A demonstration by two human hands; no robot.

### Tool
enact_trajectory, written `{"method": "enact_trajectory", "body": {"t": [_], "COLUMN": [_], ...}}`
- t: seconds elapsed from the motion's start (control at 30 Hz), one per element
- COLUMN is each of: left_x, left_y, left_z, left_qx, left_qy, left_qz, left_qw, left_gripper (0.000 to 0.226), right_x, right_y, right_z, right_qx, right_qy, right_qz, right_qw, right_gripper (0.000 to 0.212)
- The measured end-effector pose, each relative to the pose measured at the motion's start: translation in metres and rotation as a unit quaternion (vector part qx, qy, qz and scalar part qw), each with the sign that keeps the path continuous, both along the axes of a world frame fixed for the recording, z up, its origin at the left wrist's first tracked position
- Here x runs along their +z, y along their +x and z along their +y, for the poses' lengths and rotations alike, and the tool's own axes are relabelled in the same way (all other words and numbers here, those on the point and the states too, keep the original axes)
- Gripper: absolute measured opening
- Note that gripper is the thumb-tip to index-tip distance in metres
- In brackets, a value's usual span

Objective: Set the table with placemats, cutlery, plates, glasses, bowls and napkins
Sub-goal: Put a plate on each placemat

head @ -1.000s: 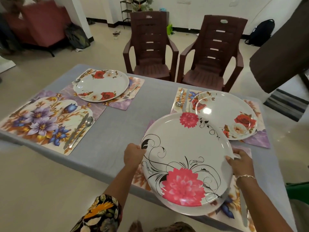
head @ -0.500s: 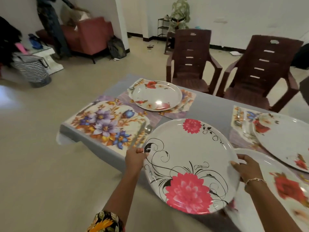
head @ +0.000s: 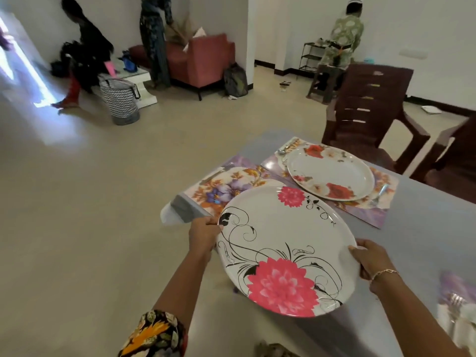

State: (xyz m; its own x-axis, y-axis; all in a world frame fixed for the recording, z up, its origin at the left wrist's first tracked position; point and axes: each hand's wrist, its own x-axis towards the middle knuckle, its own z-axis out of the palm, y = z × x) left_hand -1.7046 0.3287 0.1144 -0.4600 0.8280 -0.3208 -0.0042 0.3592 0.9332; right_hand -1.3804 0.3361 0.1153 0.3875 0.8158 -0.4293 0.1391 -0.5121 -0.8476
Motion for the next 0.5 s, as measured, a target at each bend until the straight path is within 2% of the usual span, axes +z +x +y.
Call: {"method": "enact_trajectory", "body": {"t": [0.17,0.27,0.5], "left_x": [-0.008,-0.014,-0.041], "left_y": [-0.043,-0.068,-0.103], "left_z": [0.046,0.086,0.162], "left_qx": [-0.017,-0.037,-0.073], "left_qy": [-0.022,-0.035,-0.082], "left_qz": [0.001,0.022,0.062], "left_qw": [1.0,0.998,0.992], "left_gripper": [0.033,0.029,0.023], "right_x": [-0.007,-0.013,-0.014], "right_y": [-0.043,-0.068,-0.099], "right_z": [0.049,0.083,0.139], "right_qx": [0.027,0.036,0.075], "right_qy": [-0.011,-0.021,-0.076], "right_qz": [-0.002,-0.005,-0.084], "right_qw": [1.0,0.999,0.991], "right_gripper": [0.029,0.031,0.021]}}
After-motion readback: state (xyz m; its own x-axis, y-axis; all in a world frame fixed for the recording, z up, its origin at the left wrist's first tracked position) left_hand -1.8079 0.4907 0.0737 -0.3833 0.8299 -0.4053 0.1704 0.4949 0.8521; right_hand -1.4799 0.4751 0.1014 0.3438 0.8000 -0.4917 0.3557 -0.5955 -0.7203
